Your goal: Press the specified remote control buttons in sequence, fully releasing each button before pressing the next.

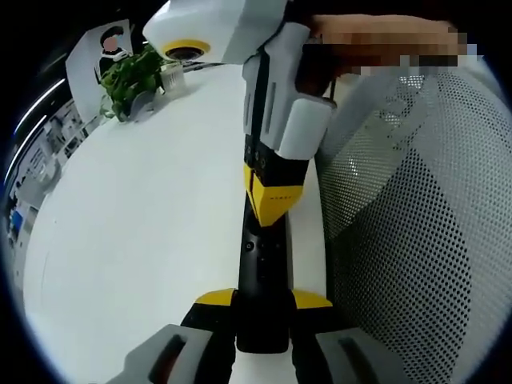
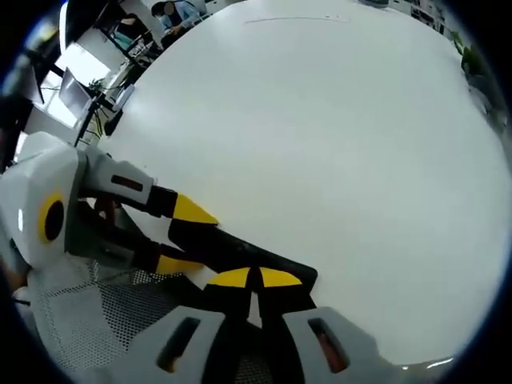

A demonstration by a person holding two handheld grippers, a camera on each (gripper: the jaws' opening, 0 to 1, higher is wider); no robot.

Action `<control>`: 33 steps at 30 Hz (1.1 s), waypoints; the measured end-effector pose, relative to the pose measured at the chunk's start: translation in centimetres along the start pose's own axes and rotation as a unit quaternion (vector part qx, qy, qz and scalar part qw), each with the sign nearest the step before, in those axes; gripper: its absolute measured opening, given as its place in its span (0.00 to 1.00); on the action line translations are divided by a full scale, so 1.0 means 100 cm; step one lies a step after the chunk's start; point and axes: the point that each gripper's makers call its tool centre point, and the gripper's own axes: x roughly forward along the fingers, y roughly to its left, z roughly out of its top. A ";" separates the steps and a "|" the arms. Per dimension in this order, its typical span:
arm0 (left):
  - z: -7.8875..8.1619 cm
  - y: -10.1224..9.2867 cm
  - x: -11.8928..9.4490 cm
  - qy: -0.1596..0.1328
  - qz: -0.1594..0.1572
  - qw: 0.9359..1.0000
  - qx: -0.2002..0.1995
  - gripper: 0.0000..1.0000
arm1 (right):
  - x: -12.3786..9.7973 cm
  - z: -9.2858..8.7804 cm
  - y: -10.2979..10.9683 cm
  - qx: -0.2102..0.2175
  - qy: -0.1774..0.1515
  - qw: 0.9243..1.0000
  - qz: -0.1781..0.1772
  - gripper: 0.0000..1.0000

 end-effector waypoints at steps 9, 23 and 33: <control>0.000 0.000 0.000 -0.001 0.000 1.000 0.001 0.25 | 0.003 0.001 -0.004 -0.009 0.002 1.000 -0.009 0.00; 0.000 0.000 0.000 0.000 -0.002 1.000 -0.002 0.25 | 0.002 0.000 -0.004 -0.014 -0.006 1.000 -0.010 0.00; 0.001 0.000 0.000 -0.002 -0.001 1.000 -0.006 0.24 | 0.001 0.001 -0.004 0.018 0.007 1.000 0.001 0.00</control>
